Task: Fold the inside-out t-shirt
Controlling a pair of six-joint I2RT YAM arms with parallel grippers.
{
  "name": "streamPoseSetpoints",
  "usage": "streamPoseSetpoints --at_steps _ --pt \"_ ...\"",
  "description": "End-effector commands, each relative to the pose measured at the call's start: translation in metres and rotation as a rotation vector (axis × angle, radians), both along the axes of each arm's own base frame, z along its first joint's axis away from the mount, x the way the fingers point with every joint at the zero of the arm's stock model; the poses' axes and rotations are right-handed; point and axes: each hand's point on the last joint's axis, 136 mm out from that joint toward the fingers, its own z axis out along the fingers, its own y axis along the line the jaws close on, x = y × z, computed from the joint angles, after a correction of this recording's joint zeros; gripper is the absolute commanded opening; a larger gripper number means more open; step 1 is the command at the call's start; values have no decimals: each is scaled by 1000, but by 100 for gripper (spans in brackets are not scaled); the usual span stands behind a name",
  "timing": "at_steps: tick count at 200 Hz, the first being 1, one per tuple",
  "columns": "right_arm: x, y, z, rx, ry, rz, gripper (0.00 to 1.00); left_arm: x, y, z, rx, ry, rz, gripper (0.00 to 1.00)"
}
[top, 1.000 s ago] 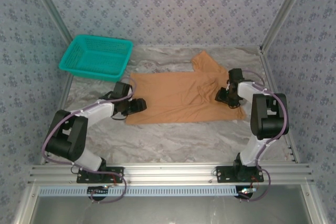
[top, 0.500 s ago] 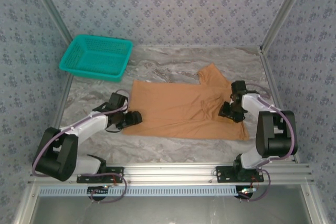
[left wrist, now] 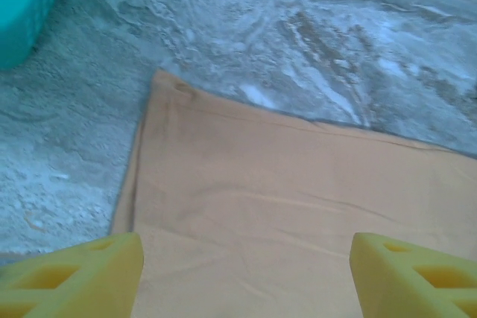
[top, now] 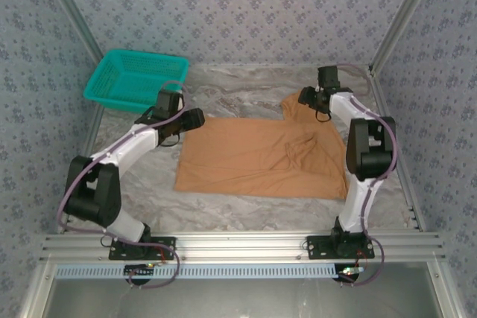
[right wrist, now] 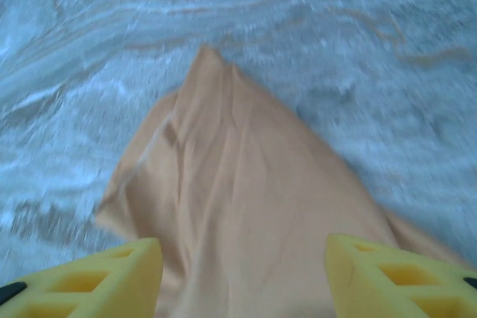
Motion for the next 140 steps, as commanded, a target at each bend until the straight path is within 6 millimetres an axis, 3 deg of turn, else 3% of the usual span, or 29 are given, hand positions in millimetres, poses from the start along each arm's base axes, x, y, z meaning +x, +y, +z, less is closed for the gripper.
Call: streamPoseSetpoints --at_steps 1,46,140 --pt "26 -3 -4 -24 -29 -38 62 18 4 10 41 -64 5 76" --pt "56 -6 -19 -100 -33 -13 62 26 6 -6 67 -45 -6 80" --pt "77 9 -50 -176 47 18 58 19 4 -19 80 1 -37 79"
